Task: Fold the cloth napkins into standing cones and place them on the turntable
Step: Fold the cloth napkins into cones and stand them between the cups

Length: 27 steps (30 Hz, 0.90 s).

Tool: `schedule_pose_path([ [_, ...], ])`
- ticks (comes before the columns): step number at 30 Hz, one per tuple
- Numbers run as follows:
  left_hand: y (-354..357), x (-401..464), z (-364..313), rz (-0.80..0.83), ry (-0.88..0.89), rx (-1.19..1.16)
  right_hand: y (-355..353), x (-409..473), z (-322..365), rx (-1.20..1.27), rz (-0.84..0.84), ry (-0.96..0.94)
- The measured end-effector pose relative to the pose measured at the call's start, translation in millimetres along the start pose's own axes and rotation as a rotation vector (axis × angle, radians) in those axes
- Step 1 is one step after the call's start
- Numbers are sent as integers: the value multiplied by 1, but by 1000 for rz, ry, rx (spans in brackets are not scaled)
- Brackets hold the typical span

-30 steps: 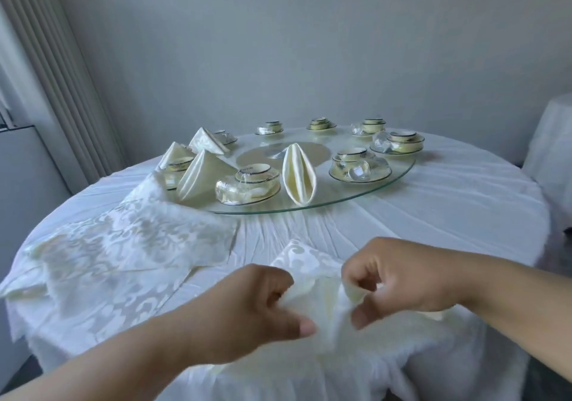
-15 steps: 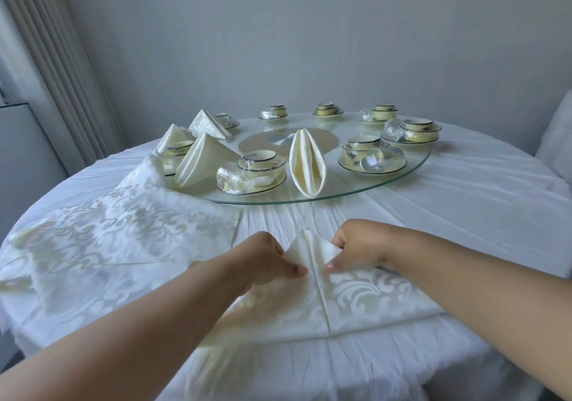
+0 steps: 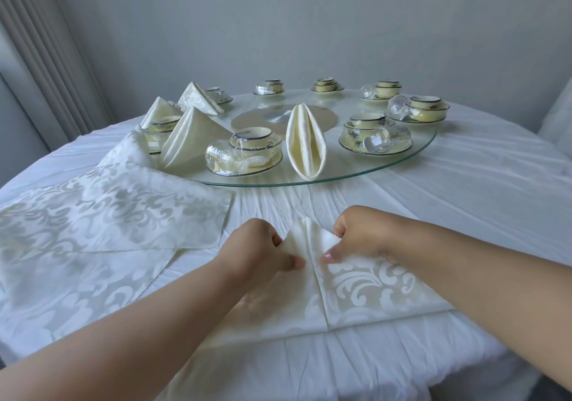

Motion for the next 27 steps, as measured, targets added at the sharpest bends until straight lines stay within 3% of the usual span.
schedule_pose_path([
  [8, -3, -6, -6, -49, 43, 29, -1, -3, 3, -30, 5, -18],
  [13, -1, -1, -8, 29, -14, 77, -13, 5, 16, -100, -22, -60],
  [19, 1, 2, -8, 100, -101, 134, -14, 28, 25, 17, -96, -118],
  [27, 0, 3, -9, 72, -73, 157, -8, 46, 22, 60, -154, -201],
])
Point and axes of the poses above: each hand's wrist, its own x-axis towards the middle knuckle, its own y-axis out of the palm, z = x × y, the point moved 10 cm from there along x, towards the middle knuckle, and after that the axes turned 13 degrees about -y, right-handed, at the moved point
